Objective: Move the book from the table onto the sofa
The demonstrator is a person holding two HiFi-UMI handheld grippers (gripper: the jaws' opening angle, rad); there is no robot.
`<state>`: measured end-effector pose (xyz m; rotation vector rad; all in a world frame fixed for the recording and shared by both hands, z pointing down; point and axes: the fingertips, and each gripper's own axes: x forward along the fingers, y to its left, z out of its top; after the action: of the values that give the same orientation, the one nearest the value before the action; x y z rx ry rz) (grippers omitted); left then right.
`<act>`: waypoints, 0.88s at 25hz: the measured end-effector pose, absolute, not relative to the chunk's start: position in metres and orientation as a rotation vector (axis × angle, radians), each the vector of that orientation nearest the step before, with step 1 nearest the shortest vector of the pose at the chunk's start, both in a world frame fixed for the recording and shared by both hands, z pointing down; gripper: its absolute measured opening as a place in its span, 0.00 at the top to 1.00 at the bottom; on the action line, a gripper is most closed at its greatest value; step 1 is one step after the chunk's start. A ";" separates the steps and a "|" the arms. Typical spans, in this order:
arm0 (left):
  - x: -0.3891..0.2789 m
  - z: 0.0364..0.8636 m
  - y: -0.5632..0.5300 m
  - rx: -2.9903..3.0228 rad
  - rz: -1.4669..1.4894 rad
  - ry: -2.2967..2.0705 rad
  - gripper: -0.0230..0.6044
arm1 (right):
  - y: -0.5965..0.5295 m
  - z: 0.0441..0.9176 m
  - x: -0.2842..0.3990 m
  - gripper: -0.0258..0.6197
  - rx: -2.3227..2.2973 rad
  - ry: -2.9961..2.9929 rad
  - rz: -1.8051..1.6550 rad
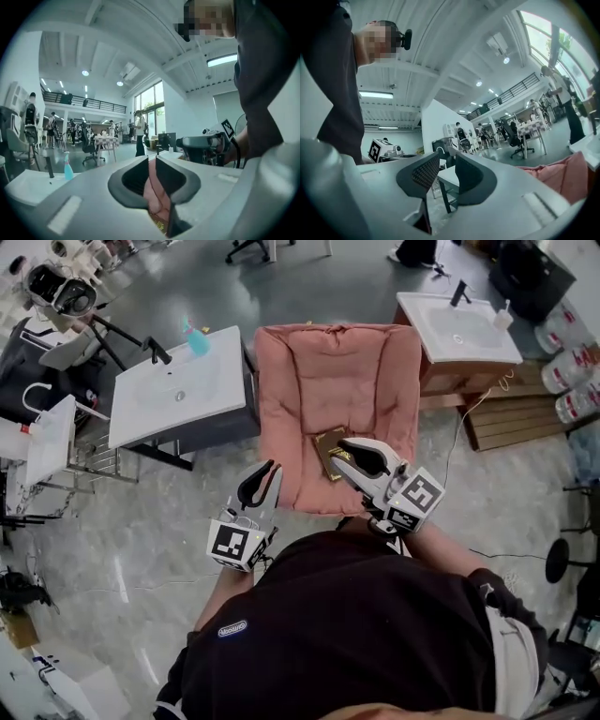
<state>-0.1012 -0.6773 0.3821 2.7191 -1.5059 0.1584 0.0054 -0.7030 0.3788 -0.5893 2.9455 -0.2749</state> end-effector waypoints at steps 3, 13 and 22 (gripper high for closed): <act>-0.118 0.352 -0.640 2.754 0.098 -1.540 0.88 | -0.661 0.353 -0.016 0.76 -0.541 2.926 -0.218; -0.202 0.312 -0.505 2.688 0.039 -1.746 0.92 | -0.540 0.309 -0.091 0.84 -0.319 2.944 -0.116; -0.263 0.300 -0.399 2.524 0.049 -1.919 0.95 | -0.482 0.288 -0.160 0.91 -0.080 3.007 -0.086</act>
<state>-0.2631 -0.3992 0.2998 2.5242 -1.9192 0.0493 -0.1595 -0.4822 0.2880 -0.0804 3.0072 -0.0856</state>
